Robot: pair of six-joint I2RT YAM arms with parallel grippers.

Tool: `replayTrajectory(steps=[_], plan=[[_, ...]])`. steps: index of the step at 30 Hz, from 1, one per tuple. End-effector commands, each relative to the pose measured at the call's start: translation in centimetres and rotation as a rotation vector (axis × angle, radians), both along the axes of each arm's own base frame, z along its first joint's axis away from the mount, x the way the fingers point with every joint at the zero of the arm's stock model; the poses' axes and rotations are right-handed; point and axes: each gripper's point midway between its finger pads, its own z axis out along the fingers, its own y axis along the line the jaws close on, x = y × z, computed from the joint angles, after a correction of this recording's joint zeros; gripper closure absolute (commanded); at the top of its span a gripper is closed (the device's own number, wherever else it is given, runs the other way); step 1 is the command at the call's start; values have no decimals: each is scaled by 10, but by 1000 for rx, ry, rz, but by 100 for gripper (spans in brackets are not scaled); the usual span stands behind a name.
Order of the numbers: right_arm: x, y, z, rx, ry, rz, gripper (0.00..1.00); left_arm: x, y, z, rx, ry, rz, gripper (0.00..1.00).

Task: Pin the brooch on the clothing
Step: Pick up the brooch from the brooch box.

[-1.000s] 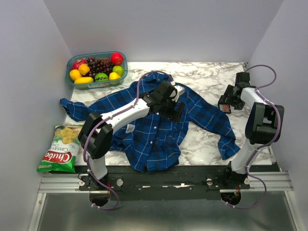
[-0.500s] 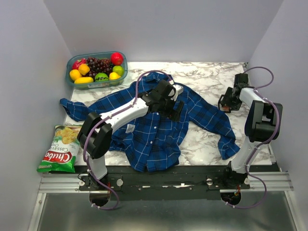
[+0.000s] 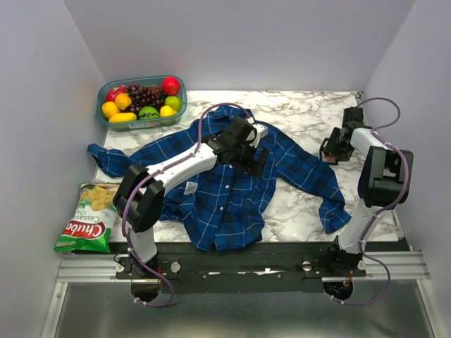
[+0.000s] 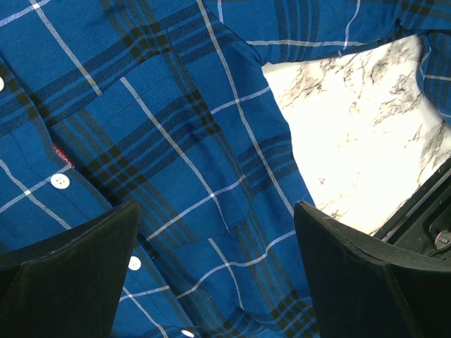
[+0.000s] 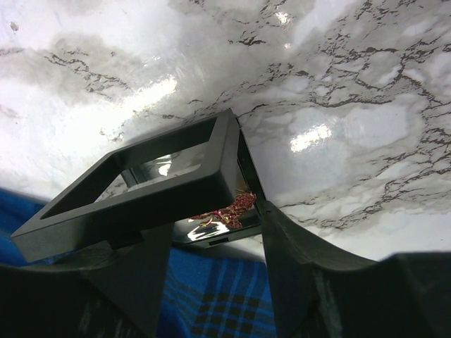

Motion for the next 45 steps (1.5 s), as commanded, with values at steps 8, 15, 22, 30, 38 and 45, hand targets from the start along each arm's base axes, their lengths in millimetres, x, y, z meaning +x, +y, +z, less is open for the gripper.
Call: replayTrajectory(steps=[8, 15, 22, 30, 38, 45], plan=[[0, -6, -6, -3, 39, -24, 49, -1, -3, 15, -49, -13, -10, 1], [0, -5, -3, -6, 36, -12, 58, 0, -2, 15, -46, -14, -7, 1], [2, -6, 23, -19, -32, -17, 60, 0, -1, 17, -48, -18, -4, 1], [12, 1, 37, 18, -79, 1, 64, 1, -1, 15, -43, -21, -5, 1], [10, -1, 24, 13, -63, -21, 47, 0, -1, 18, -47, -24, -4, 1], [9, -5, 10, 3, -29, -35, 36, 0, 0, 19, -48, -23, -5, 1]])
